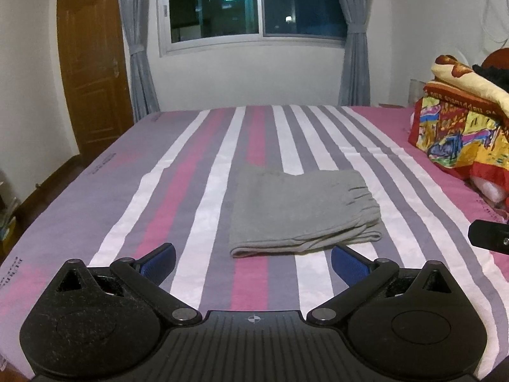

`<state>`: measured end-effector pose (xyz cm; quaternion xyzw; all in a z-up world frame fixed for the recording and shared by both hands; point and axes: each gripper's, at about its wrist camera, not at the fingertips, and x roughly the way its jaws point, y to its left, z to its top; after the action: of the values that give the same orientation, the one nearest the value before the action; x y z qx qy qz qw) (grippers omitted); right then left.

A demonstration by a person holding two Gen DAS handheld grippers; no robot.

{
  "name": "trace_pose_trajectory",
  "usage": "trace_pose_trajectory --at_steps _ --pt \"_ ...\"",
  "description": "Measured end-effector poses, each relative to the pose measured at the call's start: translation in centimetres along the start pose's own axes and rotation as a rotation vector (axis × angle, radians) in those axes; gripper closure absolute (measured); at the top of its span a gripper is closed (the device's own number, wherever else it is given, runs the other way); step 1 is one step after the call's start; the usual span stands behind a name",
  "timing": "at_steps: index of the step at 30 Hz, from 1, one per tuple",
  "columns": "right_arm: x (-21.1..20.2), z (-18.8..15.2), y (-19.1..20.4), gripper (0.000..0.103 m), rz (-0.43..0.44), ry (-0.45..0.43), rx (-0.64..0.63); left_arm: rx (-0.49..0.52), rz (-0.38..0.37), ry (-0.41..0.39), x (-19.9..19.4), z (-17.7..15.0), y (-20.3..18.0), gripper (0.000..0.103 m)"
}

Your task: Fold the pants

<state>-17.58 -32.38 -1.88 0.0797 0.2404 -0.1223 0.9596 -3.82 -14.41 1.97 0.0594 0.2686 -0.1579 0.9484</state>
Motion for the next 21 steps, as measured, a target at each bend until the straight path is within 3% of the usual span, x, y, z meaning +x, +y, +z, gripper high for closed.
trace_pose_trajectory --at_steps 8,21 --pt "-2.0 -0.2 0.7 0.000 -0.044 -0.068 -0.034 -0.044 -0.015 -0.033 -2.0 -0.2 -0.1 0.000" --pt "-1.7 -0.6 0.6 0.000 -0.036 -0.054 -0.028 -0.054 -0.018 -0.051 -2.7 -0.3 -0.5 0.000"
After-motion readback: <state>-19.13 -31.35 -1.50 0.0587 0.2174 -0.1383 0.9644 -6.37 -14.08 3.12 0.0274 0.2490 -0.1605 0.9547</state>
